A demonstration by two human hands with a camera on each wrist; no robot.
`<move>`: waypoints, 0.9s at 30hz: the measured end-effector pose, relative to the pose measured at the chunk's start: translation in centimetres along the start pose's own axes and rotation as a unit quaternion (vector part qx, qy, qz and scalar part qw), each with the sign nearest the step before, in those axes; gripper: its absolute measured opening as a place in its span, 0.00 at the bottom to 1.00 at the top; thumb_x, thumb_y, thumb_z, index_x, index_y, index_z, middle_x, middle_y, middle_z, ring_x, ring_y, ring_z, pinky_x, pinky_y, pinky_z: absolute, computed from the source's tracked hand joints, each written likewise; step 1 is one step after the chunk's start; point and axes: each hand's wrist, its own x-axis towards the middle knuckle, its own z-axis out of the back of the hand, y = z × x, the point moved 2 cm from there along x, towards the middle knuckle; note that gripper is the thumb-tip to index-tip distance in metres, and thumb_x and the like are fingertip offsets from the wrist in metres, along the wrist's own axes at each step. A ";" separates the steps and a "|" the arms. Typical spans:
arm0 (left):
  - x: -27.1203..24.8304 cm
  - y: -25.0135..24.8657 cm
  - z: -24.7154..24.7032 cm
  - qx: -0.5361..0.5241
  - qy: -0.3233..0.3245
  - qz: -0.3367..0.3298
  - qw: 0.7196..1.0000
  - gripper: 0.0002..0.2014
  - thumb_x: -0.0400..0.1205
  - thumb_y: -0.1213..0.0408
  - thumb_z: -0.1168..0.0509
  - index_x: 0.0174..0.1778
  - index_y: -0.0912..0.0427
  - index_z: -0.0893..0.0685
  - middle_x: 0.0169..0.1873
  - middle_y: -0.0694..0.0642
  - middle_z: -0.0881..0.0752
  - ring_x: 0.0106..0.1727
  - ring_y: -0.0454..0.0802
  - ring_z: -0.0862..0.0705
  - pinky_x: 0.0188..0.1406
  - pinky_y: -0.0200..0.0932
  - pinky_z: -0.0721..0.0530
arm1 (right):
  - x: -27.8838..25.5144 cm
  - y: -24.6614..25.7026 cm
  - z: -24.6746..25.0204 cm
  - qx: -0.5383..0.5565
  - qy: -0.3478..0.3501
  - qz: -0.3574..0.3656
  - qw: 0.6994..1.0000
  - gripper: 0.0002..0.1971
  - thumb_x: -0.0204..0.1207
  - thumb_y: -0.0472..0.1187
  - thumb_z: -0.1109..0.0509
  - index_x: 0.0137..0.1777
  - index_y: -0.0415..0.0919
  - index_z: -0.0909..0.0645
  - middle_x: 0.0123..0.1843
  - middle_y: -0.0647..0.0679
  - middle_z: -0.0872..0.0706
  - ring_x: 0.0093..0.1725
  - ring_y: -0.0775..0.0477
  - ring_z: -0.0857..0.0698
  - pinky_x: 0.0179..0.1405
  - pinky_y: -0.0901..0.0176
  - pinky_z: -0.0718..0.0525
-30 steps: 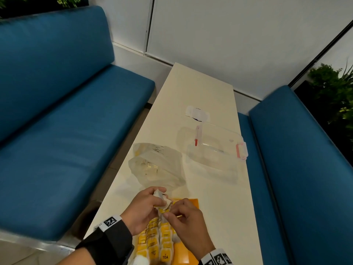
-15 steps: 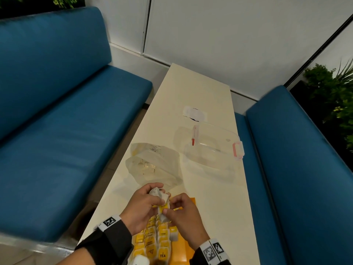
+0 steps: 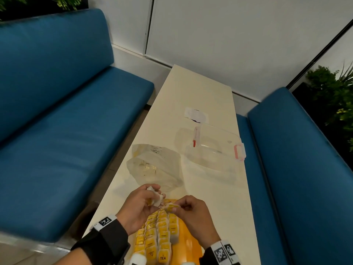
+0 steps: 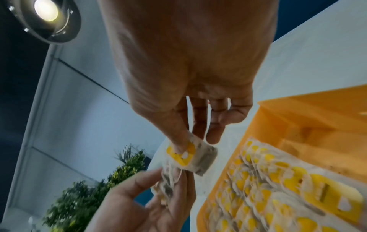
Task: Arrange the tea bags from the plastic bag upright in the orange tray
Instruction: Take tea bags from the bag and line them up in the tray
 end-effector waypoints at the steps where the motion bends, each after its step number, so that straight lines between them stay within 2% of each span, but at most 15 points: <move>1: -0.1 0.0 0.1 -0.001 0.005 0.008 1.000 0.10 0.79 0.82 0.34 0.54 0.71 0.16 0.47 0.69 0.17 0.50 0.62 0.11 0.37 0.49 0.08 | 0.1 0.0 0.5 -0.009 -0.005 -0.003 1.000 0.06 0.68 0.37 0.17 0.36 0.46 0.12 0.39 0.51 0.10 0.40 0.59 0.14 0.42 0.66 0.18; 3: -0.1 0.0 0.2 0.037 0.016 0.016 0.999 0.05 0.77 0.75 0.27 0.43 0.66 0.17 0.41 0.68 0.18 0.40 0.58 0.15 0.34 0.47 0.13 | 0.3 -0.3 1.2 -0.029 -0.013 -0.003 0.999 0.07 0.68 0.36 0.18 0.34 0.47 0.13 0.37 0.52 0.11 0.37 0.61 0.16 0.39 0.68 0.20; 5: -0.1 0.2 0.4 0.122 0.030 0.005 0.992 0.10 0.74 0.70 0.22 0.37 0.63 0.19 0.35 0.65 0.18 0.33 0.55 0.17 0.30 0.44 0.19 | 0.4 -0.4 1.7 -0.013 -0.004 -0.012 1.000 0.07 0.66 0.36 0.17 0.34 0.45 0.11 0.35 0.52 0.11 0.36 0.60 0.16 0.39 0.65 0.19; 6: -0.2 0.2 0.4 0.170 0.042 -0.010 0.985 0.11 0.73 0.69 0.20 0.37 0.63 0.18 0.33 0.64 0.18 0.32 0.54 0.18 0.29 0.43 0.20 | 0.4 -0.3 1.8 -0.003 0.008 -0.017 1.000 0.06 0.66 0.37 0.16 0.35 0.44 0.11 0.35 0.51 0.10 0.37 0.56 0.14 0.40 0.62 0.16; 9: -0.8 0.1 0.0 0.287 0.103 -0.048 0.951 0.12 0.71 0.68 0.17 0.47 0.61 0.11 0.28 0.56 0.20 0.28 0.47 0.22 0.24 0.39 0.28 | 0.4 0.0 1.8 0.014 0.029 -0.016 0.999 0.06 0.65 0.39 0.15 0.36 0.42 0.10 0.37 0.47 0.08 0.39 0.51 0.11 0.43 0.58 0.13; 11: -1.1 0.1 -0.4 0.361 0.123 -0.073 0.921 0.15 0.72 0.67 0.17 0.53 0.55 0.08 0.27 0.52 0.19 0.26 0.43 0.24 0.23 0.36 0.28 | 0.2 0.3 1.7 0.039 0.035 -0.013 0.999 0.04 0.67 0.36 0.17 0.37 0.39 0.10 0.38 0.44 0.08 0.40 0.51 0.11 0.44 0.58 0.13; 14: -1.4 -0.1 -1.0 0.409 0.111 -0.130 0.897 0.05 0.74 0.62 0.18 0.44 0.55 0.05 0.27 0.48 0.16 0.25 0.38 0.23 0.26 0.33 0.26 | -0.2 0.9 1.4 0.081 0.052 -0.004 0.995 0.03 0.70 0.34 0.19 0.41 0.35 0.10 0.37 0.42 0.08 0.38 0.52 0.12 0.41 0.62 0.16; 16: -1.4 0.0 -1.1 0.410 0.107 -0.140 0.895 0.04 0.75 0.58 0.19 0.41 0.54 0.04 0.26 0.46 0.15 0.25 0.37 0.22 0.27 0.32 0.27 | -0.5 1.1 1.1 0.108 0.052 -0.012 0.993 0.02 0.72 0.30 0.21 0.42 0.32 0.11 0.33 0.45 0.10 0.33 0.55 0.14 0.34 0.68 0.20; 18: -1.4 0.2 -1.0 0.420 0.104 -0.142 0.890 0.05 0.74 0.55 0.19 0.40 0.52 0.04 0.27 0.45 0.14 0.26 0.37 0.21 0.28 0.32 0.26 | -0.8 1.2 1.0 0.125 0.055 -0.025 0.990 0.01 0.73 0.27 0.24 0.42 0.29 0.13 0.29 0.48 0.12 0.29 0.56 0.17 0.29 0.69 0.23; 21: -0.9 0.5 -0.3 0.463 0.085 -0.152 0.869 0.05 0.74 0.56 0.19 0.43 0.49 0.05 0.30 0.40 0.13 0.31 0.34 0.18 0.33 0.30 0.23 | -0.7 0.7 1.1 0.108 0.038 -0.040 0.993 0.01 0.75 0.28 0.25 0.42 0.29 0.13 0.29 0.42 0.12 0.27 0.52 0.19 0.27 0.64 0.25; 23: -0.4 0.5 0.8 0.480 0.043 -0.158 0.861 0.06 0.74 0.58 0.19 0.46 0.46 0.06 0.31 0.38 0.13 0.33 0.34 0.16 0.34 0.30 0.21 | -0.4 -0.2 1.5 0.073 0.025 -0.054 0.996 0.02 0.76 0.29 0.25 0.43 0.29 0.15 0.30 0.38 0.13 0.28 0.49 0.18 0.26 0.60 0.24; 25: 0.2 0.4 2.0 0.487 -0.003 -0.159 0.859 0.08 0.74 0.59 0.19 0.47 0.43 0.07 0.32 0.41 0.13 0.35 0.38 0.15 0.35 0.32 0.20 | -0.4 -1.3 1.7 0.036 0.035 -0.074 0.996 0.03 0.77 0.29 0.26 0.43 0.30 0.17 0.31 0.39 0.12 0.30 0.47 0.14 0.26 0.58 0.22; 27: 0.6 0.2 3.0 0.490 -0.035 -0.165 0.855 0.10 0.74 0.60 0.19 0.48 0.42 0.09 0.34 0.42 0.14 0.36 0.41 0.15 0.37 0.35 0.19 | -0.6 -2.6 1.7 0.001 0.056 -0.096 0.994 0.03 0.77 0.30 0.27 0.43 0.35 0.18 0.30 0.43 0.12 0.31 0.47 0.12 0.26 0.57 0.21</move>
